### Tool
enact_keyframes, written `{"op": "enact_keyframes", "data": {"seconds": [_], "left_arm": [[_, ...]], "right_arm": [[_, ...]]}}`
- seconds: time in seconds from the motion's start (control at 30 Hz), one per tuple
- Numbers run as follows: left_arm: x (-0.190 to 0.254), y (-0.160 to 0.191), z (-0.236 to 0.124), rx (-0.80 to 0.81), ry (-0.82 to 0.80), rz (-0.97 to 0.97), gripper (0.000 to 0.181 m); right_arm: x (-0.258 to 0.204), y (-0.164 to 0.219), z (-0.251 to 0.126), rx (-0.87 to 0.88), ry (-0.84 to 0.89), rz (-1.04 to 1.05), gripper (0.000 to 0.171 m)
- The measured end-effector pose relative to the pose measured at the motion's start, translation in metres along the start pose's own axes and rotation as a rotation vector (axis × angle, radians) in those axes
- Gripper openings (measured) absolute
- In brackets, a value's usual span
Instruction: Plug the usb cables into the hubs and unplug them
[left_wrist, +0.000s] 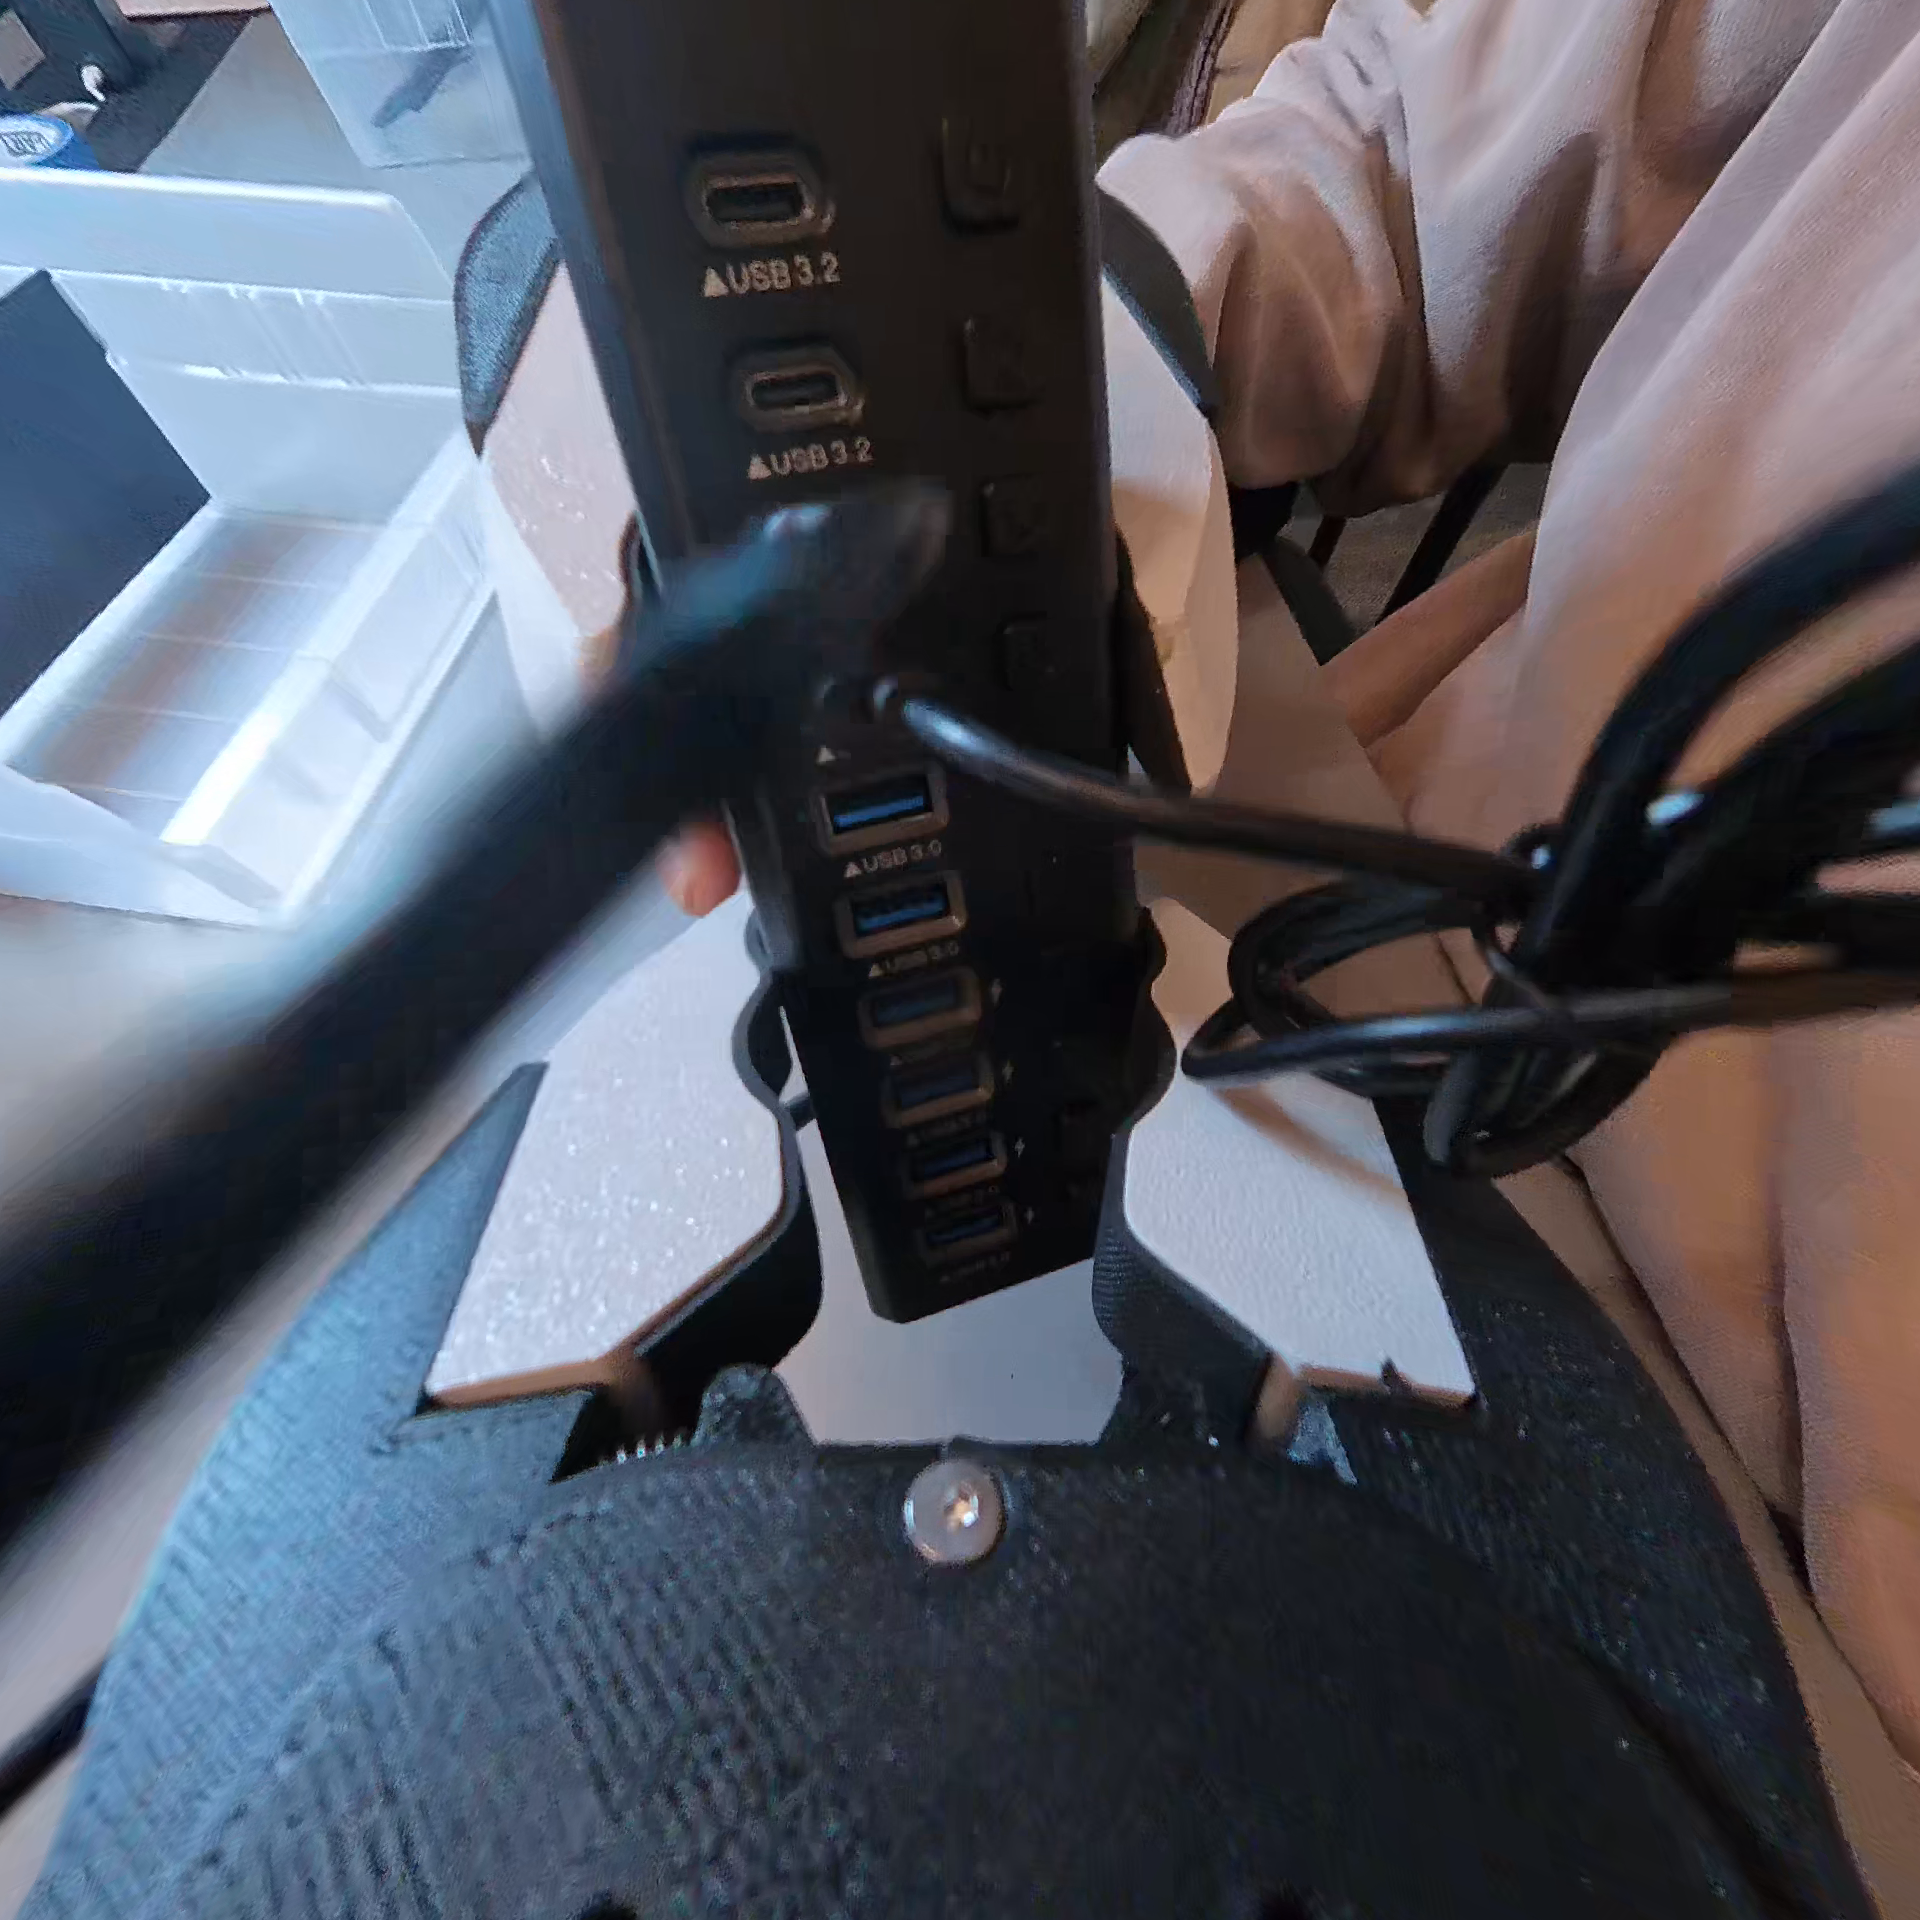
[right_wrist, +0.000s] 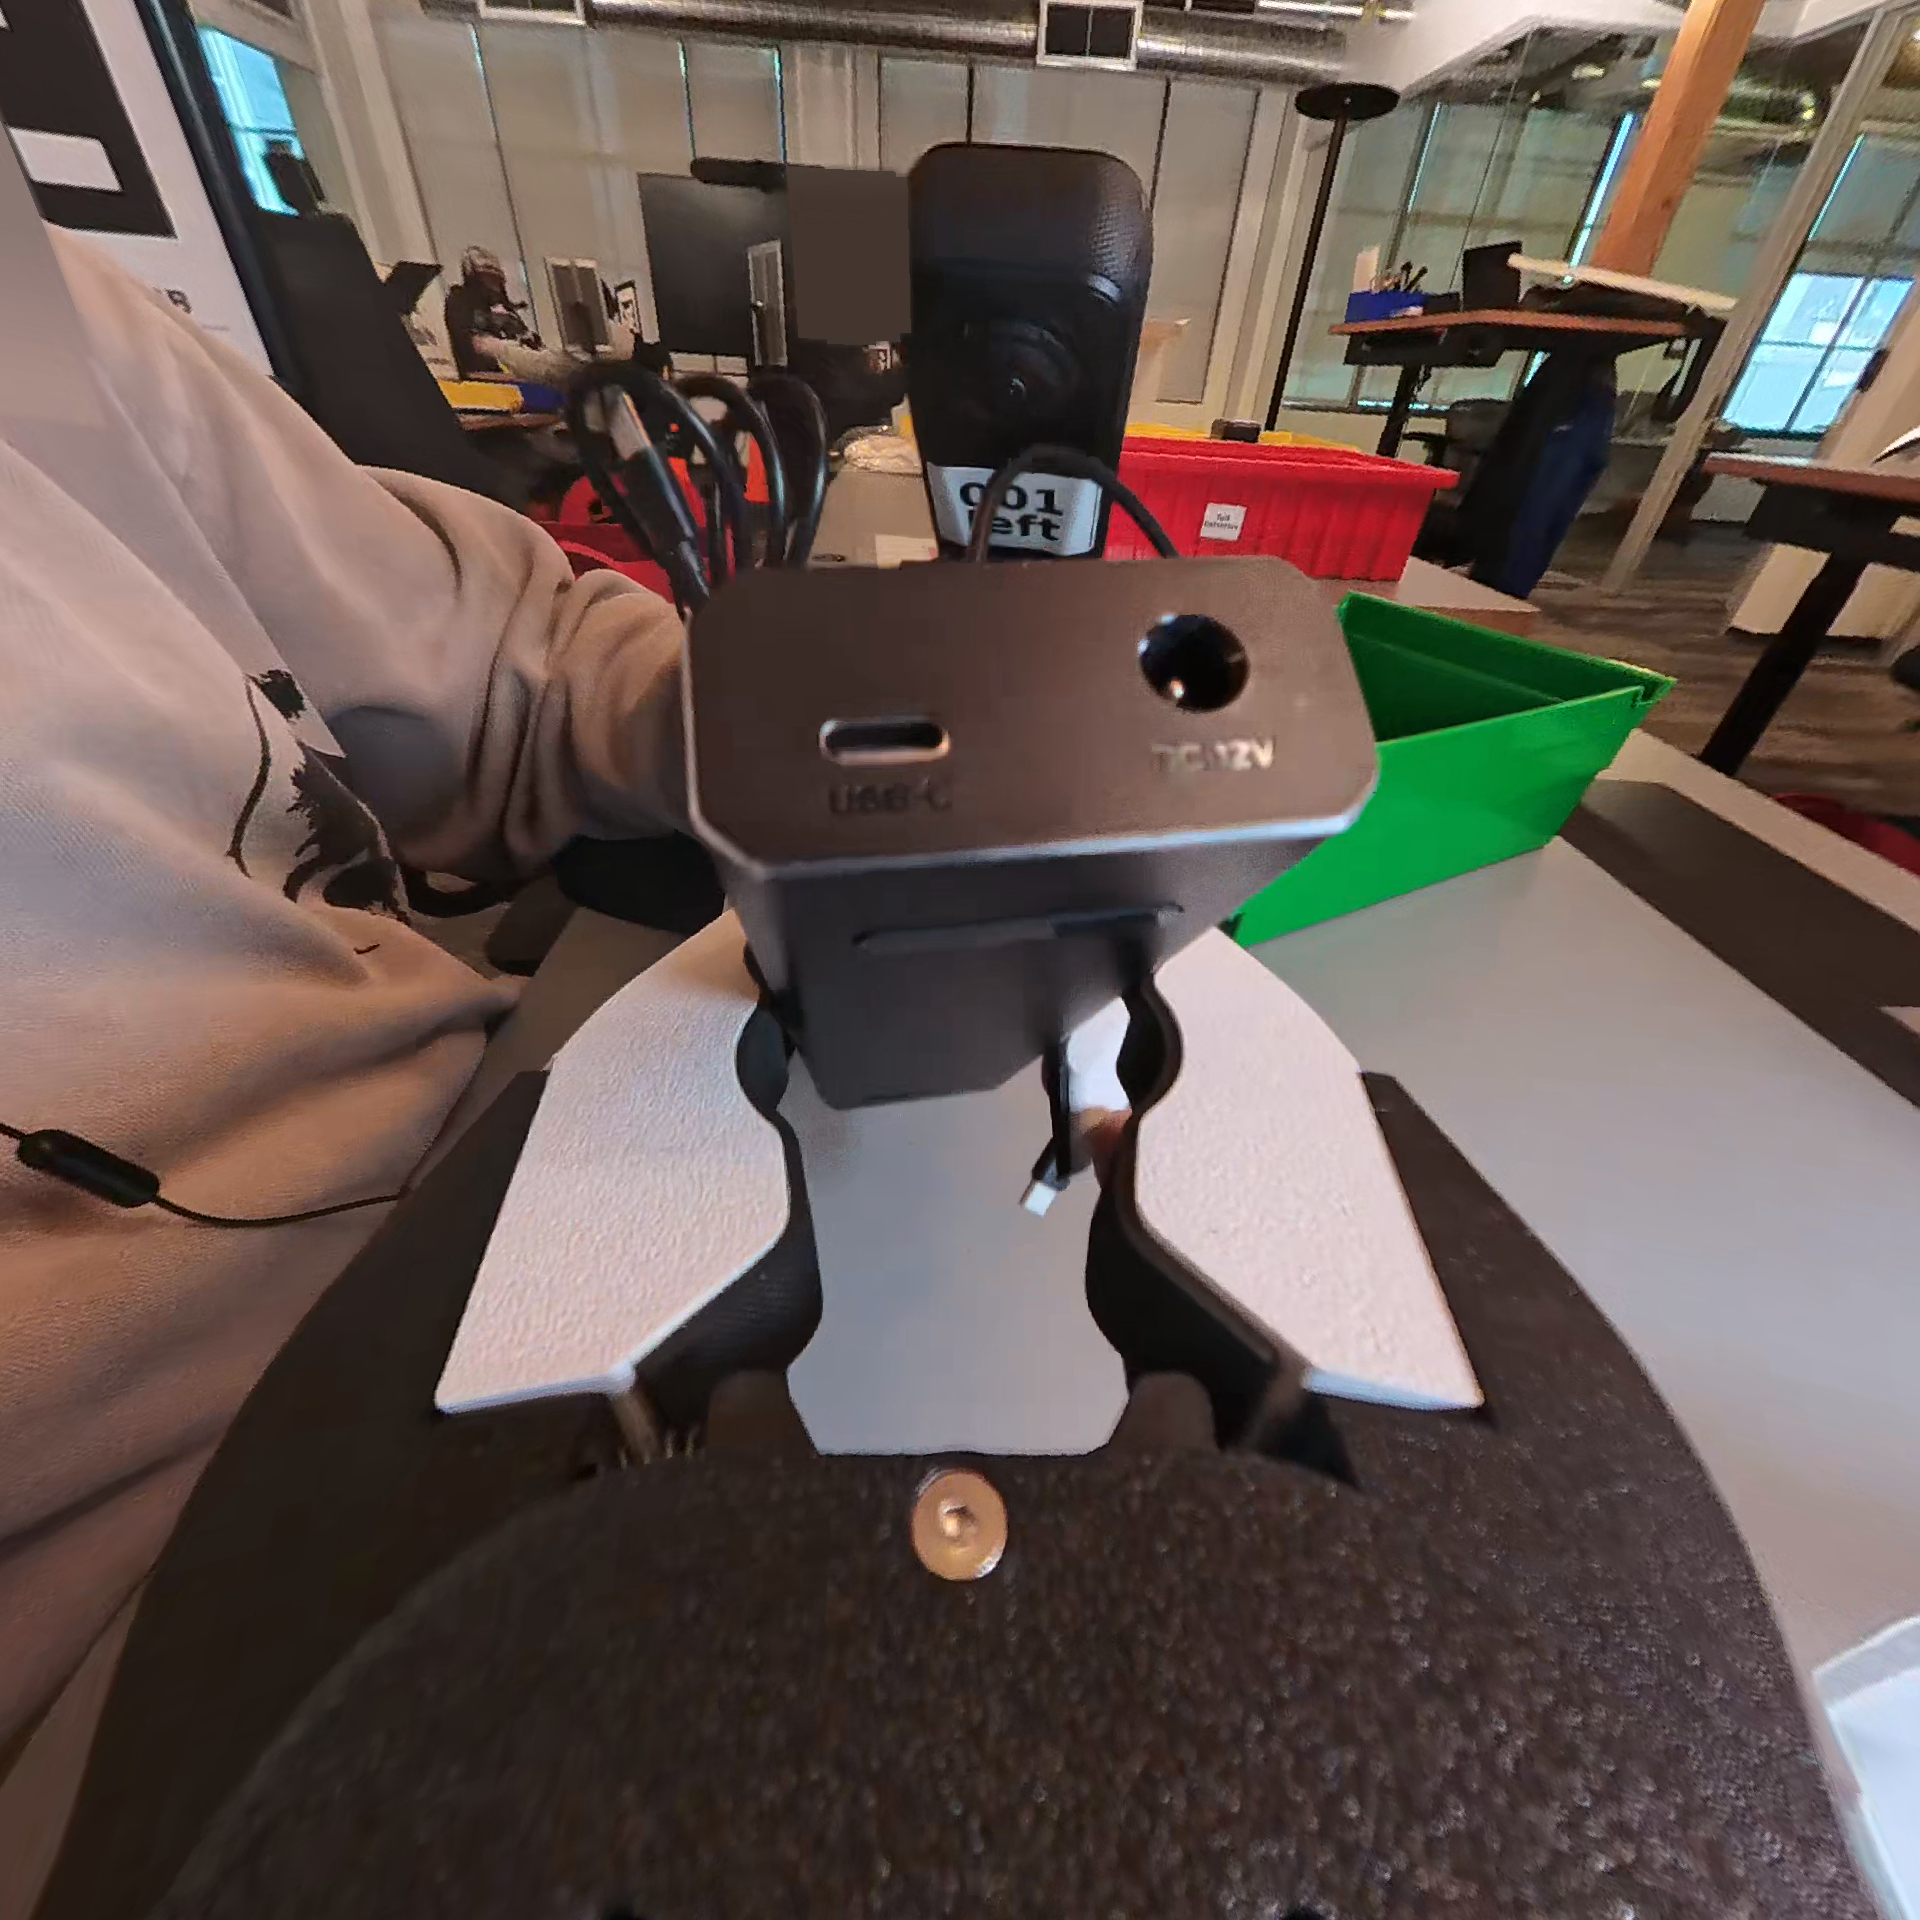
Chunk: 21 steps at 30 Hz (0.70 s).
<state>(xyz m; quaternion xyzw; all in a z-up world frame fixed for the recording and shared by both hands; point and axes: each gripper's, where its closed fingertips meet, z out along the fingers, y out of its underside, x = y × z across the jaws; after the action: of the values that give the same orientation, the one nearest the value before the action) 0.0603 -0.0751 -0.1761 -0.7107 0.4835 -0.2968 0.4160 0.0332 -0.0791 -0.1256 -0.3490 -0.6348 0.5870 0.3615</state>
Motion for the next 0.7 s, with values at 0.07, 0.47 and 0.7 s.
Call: {"op": "enact_keyframes", "data": {"seconds": [0.07,0.47,0.7], "left_arm": [[0.000,-0.002,-0.004,0.048,0.022,-0.050,0.063],[-0.026,-0.008,-0.017,0.167,-0.158,-0.042,0.071],[-0.032,-0.023,-0.005,0.238,-0.257,-0.016,0.073]], "right_arm": [[0.002,-0.001,0.000,0.010,0.006,0.016,0.061],[0.032,-0.041,-0.034,0.236,0.225,0.070,0.061],[0.026,-0.052,-0.037,0.325,0.211,0.110,0.060]]}}
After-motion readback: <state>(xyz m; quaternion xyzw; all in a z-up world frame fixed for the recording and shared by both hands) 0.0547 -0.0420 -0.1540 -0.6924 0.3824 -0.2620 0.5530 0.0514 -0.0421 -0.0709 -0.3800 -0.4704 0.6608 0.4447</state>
